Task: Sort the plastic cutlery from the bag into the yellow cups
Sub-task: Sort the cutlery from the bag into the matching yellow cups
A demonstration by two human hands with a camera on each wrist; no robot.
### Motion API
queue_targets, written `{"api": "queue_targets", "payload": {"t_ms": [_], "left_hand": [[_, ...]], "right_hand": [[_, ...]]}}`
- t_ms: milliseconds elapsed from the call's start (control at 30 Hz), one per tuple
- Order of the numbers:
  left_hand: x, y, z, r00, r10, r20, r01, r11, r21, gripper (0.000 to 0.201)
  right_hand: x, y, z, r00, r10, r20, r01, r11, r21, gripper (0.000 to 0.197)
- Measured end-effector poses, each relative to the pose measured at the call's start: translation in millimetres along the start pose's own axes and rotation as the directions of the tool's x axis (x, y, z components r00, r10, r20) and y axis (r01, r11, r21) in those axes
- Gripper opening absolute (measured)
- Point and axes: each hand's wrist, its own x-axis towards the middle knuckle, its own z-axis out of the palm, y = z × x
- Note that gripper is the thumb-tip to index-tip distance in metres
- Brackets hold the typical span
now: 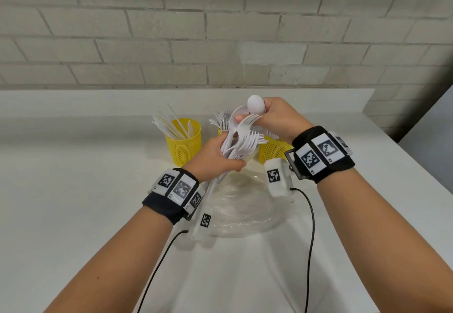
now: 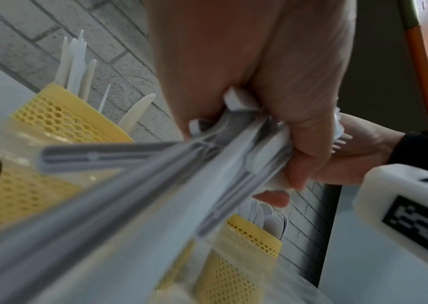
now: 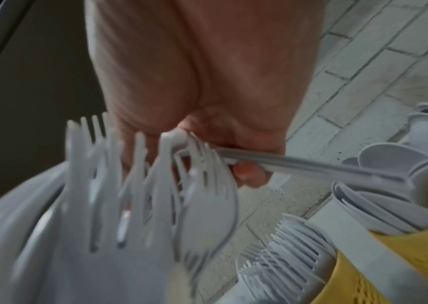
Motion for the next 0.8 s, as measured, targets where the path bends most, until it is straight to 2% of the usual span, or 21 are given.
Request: {"api": "queue_targets", "payload": {"t_ms": [133,233,367,467,533,600,700,800], "left_hand": [[-1,-1,-1,1.000,0.001,0.015,-0.001,1.000,-0.013,0.049],[-4,-4,-4,1.000,0.008,0.018,-0.008,1.000,-0.011,0.040],[-4,-4,-5,0.999,0.022,-0.027,-0.023,0.999,-0.037,0.033],[-1,-2,-6,0.997,0.039,-0.068,-0.045,0.995,-0.088,0.034],[1,-2,-8,0.993,0.043,-0.110,-0.056,0.991,-0.125,0.032],[2,-3,-9,0.988,0.031,-0.148,-0.054,0.987,-0.149,0.031],[3,-4,-9,0.987,0.020,-0.157,-0.046,0.985,-0.168,0.032],[2,-3,-8,0.989,0.027,-0.144,-0.051,0.985,-0.167,0.034]], "right_hand": [[4,1,-6,0.974,-0.016,-0.227,0.071,0.969,0.238,0.007],[8,-1,-18,0.946,-0.039,-0.321,0.175,0.897,0.406,0.011],[16,-4,-38,0.881,-0.045,-0.470,0.313,0.801,0.510,0.010],[21,-2,-52,0.830,-0.094,-0.549,0.407,0.775,0.484,0.007],[24,4,-57,0.818,-0.143,-0.557,0.442,0.776,0.450,0.018],[26,15,-57,0.813,-0.208,-0.544,0.450,0.818,0.358,0.026],[29,31,-52,0.824,-0.230,-0.518,0.369,0.911,0.182,0.026],[32,48,-44,0.891,-0.110,-0.441,0.171,0.980,0.102,0.022]]}}
